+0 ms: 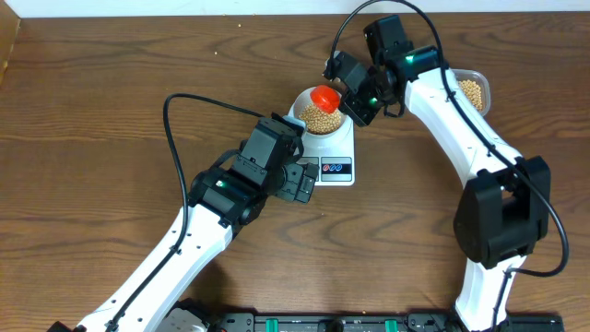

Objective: Scoop item into bowl and weigh 50g on scale

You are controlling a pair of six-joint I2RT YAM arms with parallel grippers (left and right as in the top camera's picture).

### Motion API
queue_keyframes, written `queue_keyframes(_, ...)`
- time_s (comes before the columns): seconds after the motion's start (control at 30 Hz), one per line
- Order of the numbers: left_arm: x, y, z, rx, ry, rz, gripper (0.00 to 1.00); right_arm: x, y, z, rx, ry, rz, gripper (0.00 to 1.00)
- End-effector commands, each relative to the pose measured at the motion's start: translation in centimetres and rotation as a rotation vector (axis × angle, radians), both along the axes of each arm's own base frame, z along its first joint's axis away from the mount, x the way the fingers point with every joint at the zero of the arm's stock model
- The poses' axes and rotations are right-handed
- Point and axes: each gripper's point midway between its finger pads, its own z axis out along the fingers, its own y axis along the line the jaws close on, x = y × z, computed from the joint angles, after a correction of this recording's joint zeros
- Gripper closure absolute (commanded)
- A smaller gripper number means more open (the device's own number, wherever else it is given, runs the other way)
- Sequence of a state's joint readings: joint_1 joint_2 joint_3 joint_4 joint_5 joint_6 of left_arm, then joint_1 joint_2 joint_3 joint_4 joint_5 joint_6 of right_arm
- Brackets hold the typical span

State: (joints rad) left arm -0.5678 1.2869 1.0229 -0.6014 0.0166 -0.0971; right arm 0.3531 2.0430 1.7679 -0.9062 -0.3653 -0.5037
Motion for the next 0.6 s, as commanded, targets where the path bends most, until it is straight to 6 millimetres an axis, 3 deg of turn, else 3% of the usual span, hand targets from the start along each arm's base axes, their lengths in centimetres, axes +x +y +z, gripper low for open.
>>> queue_keyframes(0.0,0.1,-0.03,0.19,0.004,-0.008,-0.007,0.0,0.16,0.13,-0.65,-0.007,0.002,0.01,0.99)
queue_keyframes(0.57,0.09,-0.03,0.18,0.004,-0.008,-0.007,0.0,0.42,-0.54,-1.25,-0.05,-0.002,-0.007,0.99)
